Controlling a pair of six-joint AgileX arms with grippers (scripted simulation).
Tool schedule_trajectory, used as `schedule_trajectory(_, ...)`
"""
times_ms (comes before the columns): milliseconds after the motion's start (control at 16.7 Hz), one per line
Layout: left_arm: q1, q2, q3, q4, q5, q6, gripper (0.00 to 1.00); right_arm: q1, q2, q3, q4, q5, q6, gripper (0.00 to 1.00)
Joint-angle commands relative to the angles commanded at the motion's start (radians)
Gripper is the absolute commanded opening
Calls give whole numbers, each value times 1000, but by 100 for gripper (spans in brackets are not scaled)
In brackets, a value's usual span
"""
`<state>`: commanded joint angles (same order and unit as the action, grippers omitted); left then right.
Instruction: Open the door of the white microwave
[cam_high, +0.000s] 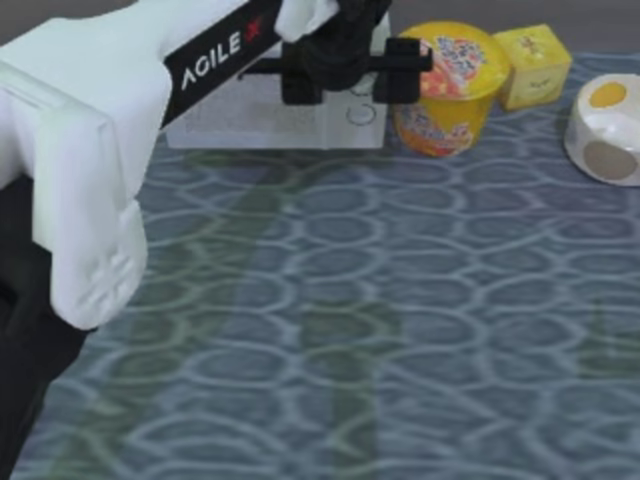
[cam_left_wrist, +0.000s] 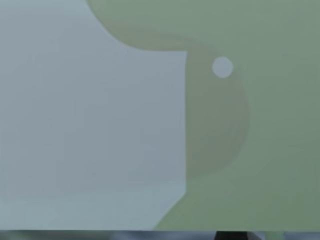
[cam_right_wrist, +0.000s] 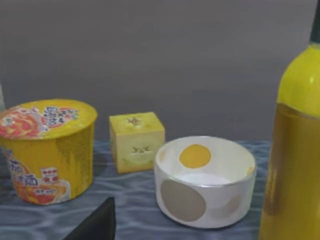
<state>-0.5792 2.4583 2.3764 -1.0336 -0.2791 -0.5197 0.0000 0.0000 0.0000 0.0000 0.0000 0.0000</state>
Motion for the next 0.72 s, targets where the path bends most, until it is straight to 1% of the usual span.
schedule_trajectory(60,0,0,0,0,0,0,0,0,0,0,0,0,0,100)
schedule_trajectory(120,-33,-4,-28,5,22,-9,0,0,0,0,0,0,0,100)
schedule_trajectory(180,-33,-7,-31,7,21,-9,0,0,0,0,0,0,0,100)
schedule_trajectory(540,-30,-114,-209,80,-9,-24,0,0,0,0,0,0,0,100)
schedule_trajectory(720,-30,-141,-247,98,-15,-29,0,0,0,0,0,0,0,100)
